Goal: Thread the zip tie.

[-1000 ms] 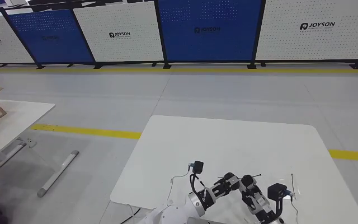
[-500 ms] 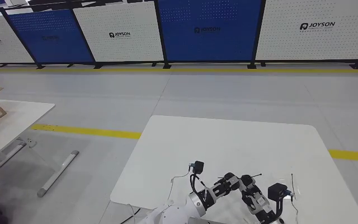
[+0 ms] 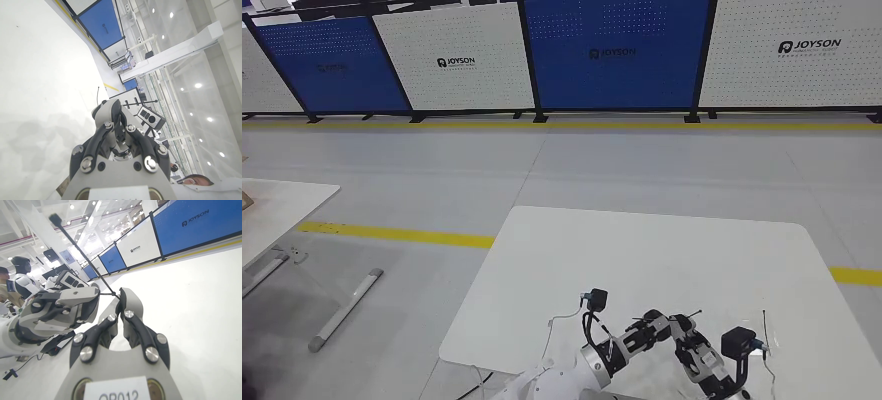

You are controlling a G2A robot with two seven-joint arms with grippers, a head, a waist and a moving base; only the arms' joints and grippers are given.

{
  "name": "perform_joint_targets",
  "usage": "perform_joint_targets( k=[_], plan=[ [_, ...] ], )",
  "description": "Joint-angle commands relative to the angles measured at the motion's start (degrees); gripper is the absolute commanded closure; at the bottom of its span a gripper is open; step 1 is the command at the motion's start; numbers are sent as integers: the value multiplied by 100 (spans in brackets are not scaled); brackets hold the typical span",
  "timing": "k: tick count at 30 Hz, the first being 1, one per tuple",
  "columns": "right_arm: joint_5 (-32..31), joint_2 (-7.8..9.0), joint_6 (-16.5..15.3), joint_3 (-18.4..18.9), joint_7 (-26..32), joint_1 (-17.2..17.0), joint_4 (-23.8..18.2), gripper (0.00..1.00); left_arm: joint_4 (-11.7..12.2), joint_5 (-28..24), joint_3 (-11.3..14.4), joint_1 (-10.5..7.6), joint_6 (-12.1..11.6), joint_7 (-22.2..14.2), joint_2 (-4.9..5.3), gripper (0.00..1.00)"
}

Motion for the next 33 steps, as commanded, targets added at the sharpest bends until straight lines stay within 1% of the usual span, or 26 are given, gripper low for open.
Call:
perform_joint_targets(
  k=[1, 6, 13, 19, 21, 24, 28, 29, 30, 31, 33],
  plan=[
    [3, 1, 0, -9, 20, 10, 16, 100, -4, 21, 6, 6, -48, -7, 1, 100],
    [-83, 7, 0, -70, 112, 38, 40, 100, 3, 95, 55, 1, -171, -2, -6, 100],
    [-123, 20, 0, -142, 177, 68, 64, 100, -27, 160, 69, 22, -428, 85, -12, 100],
    [-165, 46, 0, -197, 198, 84, 61, 100, -43, 166, 57, 37, -505, 87, -10, 100],
    [-148, 55, 0, -202, 155, 86, 71, 100, -42, 169, 56, 39, -498, 83, -10, 100],
    [-67, 58, 0, -166, 0, 84, 98, 100, -45, 153, 38, 51, -389, 87, -8, 100],
    [-14, 64, 0, -111, -131, 59, 87, 100, -50, 164, 23, 38, -13, -73, 3, 100],
    [-32, 65, 0, -100, -151, 53, 87, 100, -48, 194, 21, 22, 66, -107, 5, 96],
    [-55, 66, 0, -94, -161, 46, 86, 100, -55, 249, 27, 10, 129, -117, 6, 66],
    [-80, 66, 0, -87, -165, 41, 84, 100, -71, 267, 46, 11, 164, -115, 4, 59],
    [-132, 66, 0, -83, -158, 36, 80, 100, -86, 257, 62, 8, 182, -109, -1, 58]
  ],
)
